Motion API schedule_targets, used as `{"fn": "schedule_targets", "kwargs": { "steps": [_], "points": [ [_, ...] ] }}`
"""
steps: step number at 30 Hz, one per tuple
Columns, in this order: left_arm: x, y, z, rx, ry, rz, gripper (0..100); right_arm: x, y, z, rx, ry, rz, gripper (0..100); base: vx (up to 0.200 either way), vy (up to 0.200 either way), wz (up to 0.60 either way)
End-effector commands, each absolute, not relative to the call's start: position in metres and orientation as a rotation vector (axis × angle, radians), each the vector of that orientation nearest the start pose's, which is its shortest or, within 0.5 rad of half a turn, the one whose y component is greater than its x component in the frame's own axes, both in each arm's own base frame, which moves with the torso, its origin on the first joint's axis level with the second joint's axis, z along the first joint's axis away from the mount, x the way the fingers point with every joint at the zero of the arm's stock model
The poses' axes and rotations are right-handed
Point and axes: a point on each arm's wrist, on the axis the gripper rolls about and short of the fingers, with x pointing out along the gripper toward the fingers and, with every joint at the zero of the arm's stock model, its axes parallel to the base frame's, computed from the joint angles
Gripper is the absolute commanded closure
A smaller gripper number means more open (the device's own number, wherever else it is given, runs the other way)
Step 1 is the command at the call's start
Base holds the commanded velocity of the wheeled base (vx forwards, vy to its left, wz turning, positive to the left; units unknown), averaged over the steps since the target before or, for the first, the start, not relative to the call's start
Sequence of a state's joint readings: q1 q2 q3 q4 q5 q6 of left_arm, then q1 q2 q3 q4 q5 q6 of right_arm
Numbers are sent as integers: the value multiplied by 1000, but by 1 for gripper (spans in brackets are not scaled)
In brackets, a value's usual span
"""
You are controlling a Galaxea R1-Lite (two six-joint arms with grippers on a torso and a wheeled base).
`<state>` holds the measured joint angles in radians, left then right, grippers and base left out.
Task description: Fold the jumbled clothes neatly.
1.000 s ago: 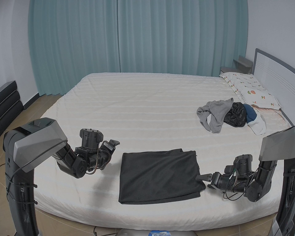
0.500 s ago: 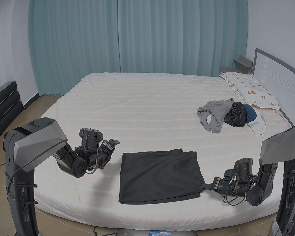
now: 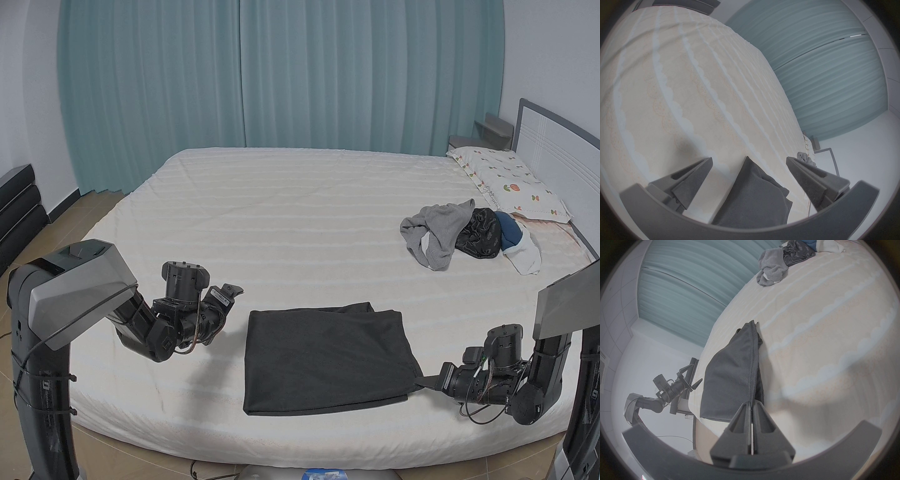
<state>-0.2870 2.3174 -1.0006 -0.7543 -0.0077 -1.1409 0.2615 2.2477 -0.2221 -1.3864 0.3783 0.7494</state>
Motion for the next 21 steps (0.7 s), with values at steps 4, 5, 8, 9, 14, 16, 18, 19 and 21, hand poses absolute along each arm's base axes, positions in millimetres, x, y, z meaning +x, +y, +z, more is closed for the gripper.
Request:
{"fn": "schedule_targets", "kwargs": {
  "steps": [4, 5, 8, 9, 14, 16, 18, 19, 21],
  "points": [
    [391, -116, 15, -1023, 656, 62, 0, 248, 75, -16, 734, 853, 346, 100, 0, 0, 0],
    [391, -116, 15, -1023, 656, 62, 0, 247, 75, -16, 732, 856, 348, 100, 0, 0, 0],
    [390, -116, 15, -1024, 657, 64, 0, 246, 75, -17, 730, 860, 350, 0, 0, 0, 0],
    [391, -115, 15, -1025, 655, 64, 0, 246, 75, -18, 726, 866, 352, 0, 0, 0, 0],
    [387, -116, 14, -1021, 667, 63, 0, 246, 74, -19, 725, 868, 350, 0, 0, 0, 0],
    [387, -116, 14, -1021, 674, 58, 0, 249, 72, -18, 738, 850, 346, 0, 0, 0, 0],
    [386, -117, 14, -1021, 675, 57, 0, 254, 67, -16, 759, 822, 335, 0, 0, 0, 0],
    [386, -117, 14, -1021, 675, 57, 0, 255, 65, -17, 767, 816, 331, 0, 0, 0, 0],
    [386, -117, 14, -1021, 675, 57, 0, 261, 58, -19, 796, 786, 315, 0, 0, 0, 0]
  ]
}}
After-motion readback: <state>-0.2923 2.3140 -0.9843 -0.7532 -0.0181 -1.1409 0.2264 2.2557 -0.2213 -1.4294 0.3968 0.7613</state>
